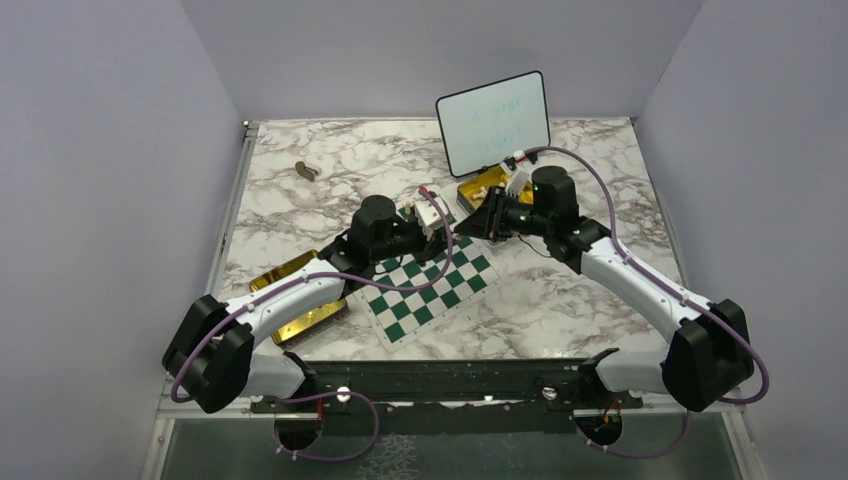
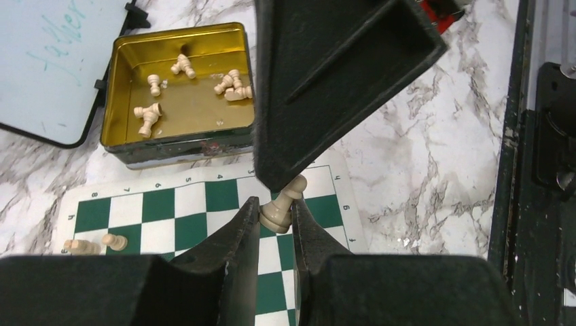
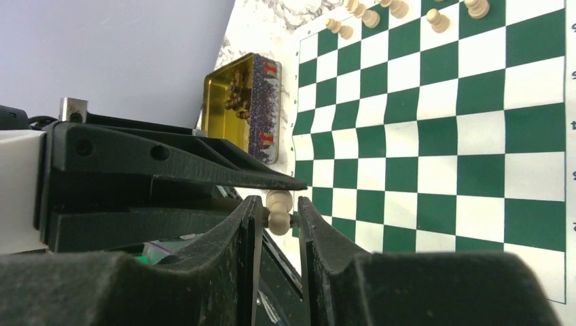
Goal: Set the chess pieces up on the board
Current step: Place the chess piece on the chessboard.
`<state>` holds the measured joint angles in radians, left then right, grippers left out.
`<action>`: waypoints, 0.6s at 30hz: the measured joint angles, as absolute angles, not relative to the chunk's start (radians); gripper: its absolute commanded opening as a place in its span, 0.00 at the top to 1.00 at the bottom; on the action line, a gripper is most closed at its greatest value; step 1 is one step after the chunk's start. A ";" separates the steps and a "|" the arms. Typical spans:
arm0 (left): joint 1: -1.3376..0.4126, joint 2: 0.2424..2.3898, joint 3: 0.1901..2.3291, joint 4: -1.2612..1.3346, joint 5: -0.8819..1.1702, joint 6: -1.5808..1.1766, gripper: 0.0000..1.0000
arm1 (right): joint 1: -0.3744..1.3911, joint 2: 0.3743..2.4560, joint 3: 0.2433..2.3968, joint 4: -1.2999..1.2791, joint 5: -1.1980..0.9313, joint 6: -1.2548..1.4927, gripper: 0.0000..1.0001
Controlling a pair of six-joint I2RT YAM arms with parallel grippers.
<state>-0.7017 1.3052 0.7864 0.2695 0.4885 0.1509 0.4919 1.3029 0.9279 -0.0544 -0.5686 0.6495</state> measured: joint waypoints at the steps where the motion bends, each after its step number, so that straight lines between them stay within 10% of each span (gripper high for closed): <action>1: -0.702 1.305 0.785 0.271 0.474 0.134 0.93 | 0.492 1.296 0.926 -0.054 -0.561 0.656 0.69; 18: -0.702 1.293 0.750 0.307 0.391 0.037 0.93 | 0.492 1.293 0.866 0.029 -0.548 0.747 0.70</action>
<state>-0.7017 1.2930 0.7498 0.3065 0.3908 0.0372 0.4919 1.2930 0.8661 0.0288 -0.5480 0.7467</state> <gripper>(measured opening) 0.201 0.310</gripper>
